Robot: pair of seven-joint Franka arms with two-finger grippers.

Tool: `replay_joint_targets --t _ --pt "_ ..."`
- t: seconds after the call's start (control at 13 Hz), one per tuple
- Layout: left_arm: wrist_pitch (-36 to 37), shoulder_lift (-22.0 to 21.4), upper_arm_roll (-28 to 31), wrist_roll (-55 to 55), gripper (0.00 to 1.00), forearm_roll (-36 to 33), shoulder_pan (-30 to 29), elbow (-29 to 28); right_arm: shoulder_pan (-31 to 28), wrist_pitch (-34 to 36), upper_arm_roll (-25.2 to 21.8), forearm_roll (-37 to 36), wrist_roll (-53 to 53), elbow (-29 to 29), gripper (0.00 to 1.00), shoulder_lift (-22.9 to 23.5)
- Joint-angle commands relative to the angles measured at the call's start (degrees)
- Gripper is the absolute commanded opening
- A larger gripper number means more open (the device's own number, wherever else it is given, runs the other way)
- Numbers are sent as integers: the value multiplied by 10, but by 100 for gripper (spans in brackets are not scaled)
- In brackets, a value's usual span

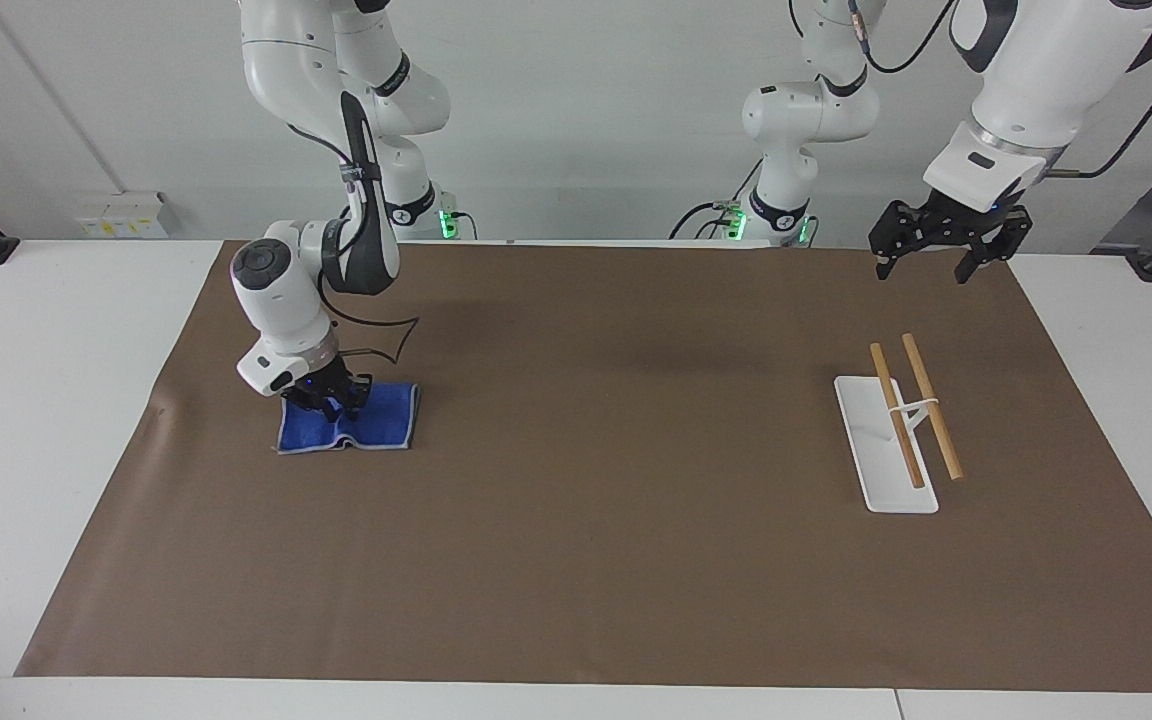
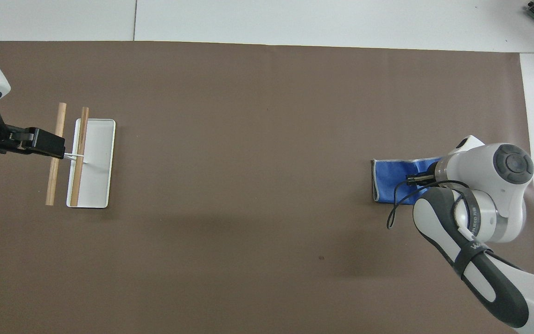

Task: Right arm passes towel to left arm to hang
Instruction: 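Lift the blue towel with the right gripper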

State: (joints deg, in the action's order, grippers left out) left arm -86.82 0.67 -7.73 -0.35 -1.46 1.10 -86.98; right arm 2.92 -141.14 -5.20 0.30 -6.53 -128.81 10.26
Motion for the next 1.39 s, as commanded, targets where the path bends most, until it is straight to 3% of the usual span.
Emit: replay_joint_targets --t 0.0,0.39,0.77,1.31 --pt "4 -15 -2 9 100 -6 -5 -16 -1 -8 3 5 -5 7 0 6" --pt "4 -15 -2 9 100 -6 -5 -16 6 101 31 28 -11 80 0 -19" --pt "4 -15 -2 9 100 -6 -6 -15 6 239 36 198 -29 199 0 -29" --pt "4 -15 -2 9 100 -6 -6 -16 6 293 39 502 -49 225 0 -37"
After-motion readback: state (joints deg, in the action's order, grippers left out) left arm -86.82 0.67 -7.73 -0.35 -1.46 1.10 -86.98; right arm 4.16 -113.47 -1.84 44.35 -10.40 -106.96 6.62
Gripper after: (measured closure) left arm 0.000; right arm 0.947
